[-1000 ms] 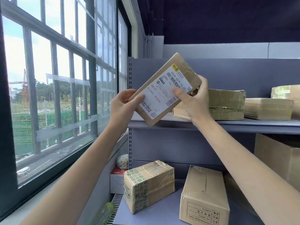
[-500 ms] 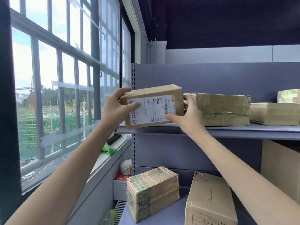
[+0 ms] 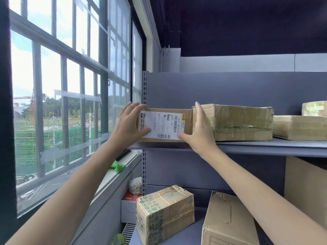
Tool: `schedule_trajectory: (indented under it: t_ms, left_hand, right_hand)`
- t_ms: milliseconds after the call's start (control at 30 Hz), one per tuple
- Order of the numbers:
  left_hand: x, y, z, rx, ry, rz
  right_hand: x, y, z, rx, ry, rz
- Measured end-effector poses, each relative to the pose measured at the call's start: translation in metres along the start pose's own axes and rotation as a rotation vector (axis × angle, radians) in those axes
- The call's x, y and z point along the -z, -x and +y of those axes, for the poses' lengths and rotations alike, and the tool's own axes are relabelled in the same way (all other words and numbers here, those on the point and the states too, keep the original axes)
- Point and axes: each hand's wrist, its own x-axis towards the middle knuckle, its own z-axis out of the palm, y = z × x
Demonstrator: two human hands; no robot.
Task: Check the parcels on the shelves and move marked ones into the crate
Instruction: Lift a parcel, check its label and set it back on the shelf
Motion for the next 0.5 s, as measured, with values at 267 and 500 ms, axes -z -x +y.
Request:
schedule_trajectory:
  t_ms: [267, 500]
  left_hand:
    - [-0.006, -0.011, -0.006, -0.084, -0.302, -0.073]
    - [-0.019, -0.026, -0.022, -0.035, -0.348, -0.158]
  right_hand:
    - [-0.004, -0.034, 0.002, 0.207, 0.511, -0.219]
    - [-0.024, -0.048, 0.005, 0.208, 0.608, -0.22]
